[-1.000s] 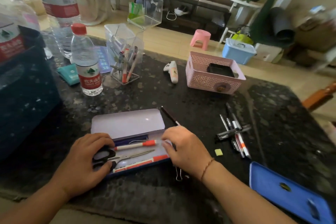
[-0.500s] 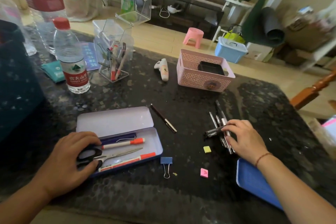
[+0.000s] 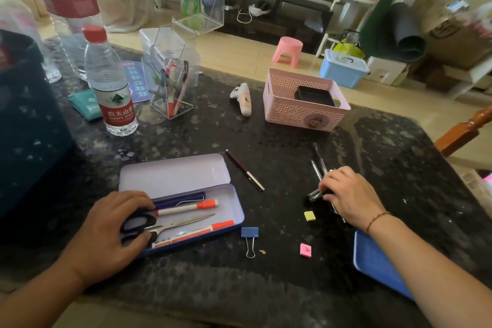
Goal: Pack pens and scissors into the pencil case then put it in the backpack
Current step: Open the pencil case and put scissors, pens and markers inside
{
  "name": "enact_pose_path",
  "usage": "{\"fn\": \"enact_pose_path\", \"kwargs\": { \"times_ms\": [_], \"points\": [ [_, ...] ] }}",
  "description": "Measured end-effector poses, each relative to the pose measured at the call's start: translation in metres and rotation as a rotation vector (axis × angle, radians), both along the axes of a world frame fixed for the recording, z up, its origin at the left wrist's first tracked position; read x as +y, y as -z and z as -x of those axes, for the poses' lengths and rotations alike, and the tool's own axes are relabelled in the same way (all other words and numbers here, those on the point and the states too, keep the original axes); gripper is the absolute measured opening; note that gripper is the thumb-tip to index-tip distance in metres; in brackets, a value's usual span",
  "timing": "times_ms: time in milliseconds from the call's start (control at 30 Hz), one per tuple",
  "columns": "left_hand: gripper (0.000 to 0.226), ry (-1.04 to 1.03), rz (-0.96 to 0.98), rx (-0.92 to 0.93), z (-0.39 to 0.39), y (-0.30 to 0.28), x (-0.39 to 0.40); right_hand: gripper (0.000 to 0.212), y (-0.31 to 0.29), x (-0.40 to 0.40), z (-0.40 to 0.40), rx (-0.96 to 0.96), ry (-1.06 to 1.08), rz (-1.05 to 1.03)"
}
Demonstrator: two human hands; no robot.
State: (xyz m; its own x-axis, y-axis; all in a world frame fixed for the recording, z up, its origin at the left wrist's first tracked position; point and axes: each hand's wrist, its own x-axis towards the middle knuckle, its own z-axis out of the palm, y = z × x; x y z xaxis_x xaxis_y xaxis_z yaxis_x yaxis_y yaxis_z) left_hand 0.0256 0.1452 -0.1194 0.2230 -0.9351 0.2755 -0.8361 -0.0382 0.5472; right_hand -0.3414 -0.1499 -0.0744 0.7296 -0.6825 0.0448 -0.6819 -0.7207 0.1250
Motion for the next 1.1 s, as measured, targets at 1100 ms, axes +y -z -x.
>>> {"fn": "enact_pose_path", "kwargs": {
  "times_ms": [1100],
  "points": [
    [0.038, -0.020, -0.018, -0.001, 0.000, 0.001, 0.000, 0.033, 0.012, 0.055, -0.133, -0.089, 0.082, -0.098]
  ]
}}
